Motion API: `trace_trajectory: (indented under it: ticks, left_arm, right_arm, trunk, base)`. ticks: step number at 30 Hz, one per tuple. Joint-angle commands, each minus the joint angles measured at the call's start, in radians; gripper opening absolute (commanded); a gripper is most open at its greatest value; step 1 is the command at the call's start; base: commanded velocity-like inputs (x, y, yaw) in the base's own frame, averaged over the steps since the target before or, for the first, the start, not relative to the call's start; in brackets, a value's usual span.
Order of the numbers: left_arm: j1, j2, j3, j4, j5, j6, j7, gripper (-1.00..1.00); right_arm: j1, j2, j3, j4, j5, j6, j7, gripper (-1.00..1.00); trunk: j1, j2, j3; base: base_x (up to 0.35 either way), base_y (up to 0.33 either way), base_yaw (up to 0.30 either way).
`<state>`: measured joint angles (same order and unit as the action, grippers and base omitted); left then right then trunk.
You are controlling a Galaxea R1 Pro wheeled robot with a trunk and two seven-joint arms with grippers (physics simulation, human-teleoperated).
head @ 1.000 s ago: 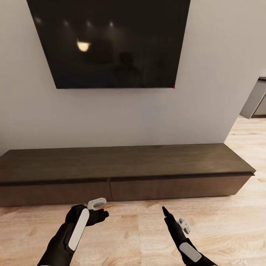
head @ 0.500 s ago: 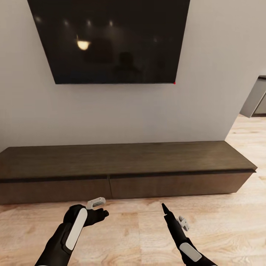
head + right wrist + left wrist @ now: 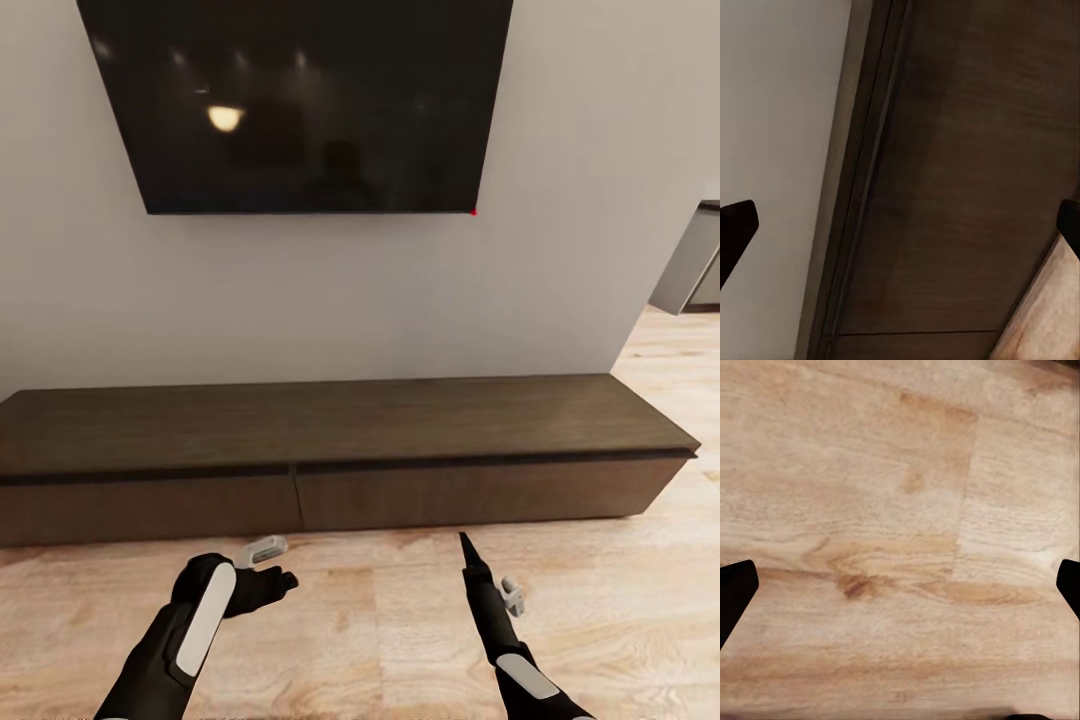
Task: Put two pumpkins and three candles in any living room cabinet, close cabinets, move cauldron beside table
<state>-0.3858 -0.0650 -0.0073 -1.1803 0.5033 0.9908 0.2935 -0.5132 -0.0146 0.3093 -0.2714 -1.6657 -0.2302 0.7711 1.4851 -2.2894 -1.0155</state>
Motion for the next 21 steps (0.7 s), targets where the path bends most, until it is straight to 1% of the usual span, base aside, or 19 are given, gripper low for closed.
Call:
trace_trajectory:
  ticks: [1,10,17,21]
  left_arm:
    - [-0.001,0.000,-0.001,-0.001,0.017,0.003,0.010,1.00]
    - [0.000,0.000,-0.003,-0.001,0.035,0.006,0.010,1.00]
    - [-0.001,-0.001,-0.002,-0.001,0.058,0.006,0.010,1.00]
    - [-0.001,0.000,-0.002,-0.001,0.062,0.006,0.010,1.00]
  right_arm:
    - [-0.001,-0.001,0.008,0.001,-0.008,-0.006,0.003,1.00]
    - [-0.001,-0.001,0.007,0.001,-0.009,-0.005,0.016,1.00]
    - [-0.001,-0.001,0.007,0.001,-0.009,-0.005,0.021,1.00]
    - [-0.001,-0.001,0.007,0.000,-0.010,-0.003,0.029,1.00]
  trunk:
    - [0.004,-0.008,-0.004]
    - [0.038,-0.071,-0.032]
    - [0.065,-0.120,-0.054]
    - [0.080,-0.148,-0.067]
  base:
    - [0.000,0.000,0.000]
    - [0.000,0.000,0.000]
    - [0.000,0.000,0.000]
    - [0.000,0.000,0.000]
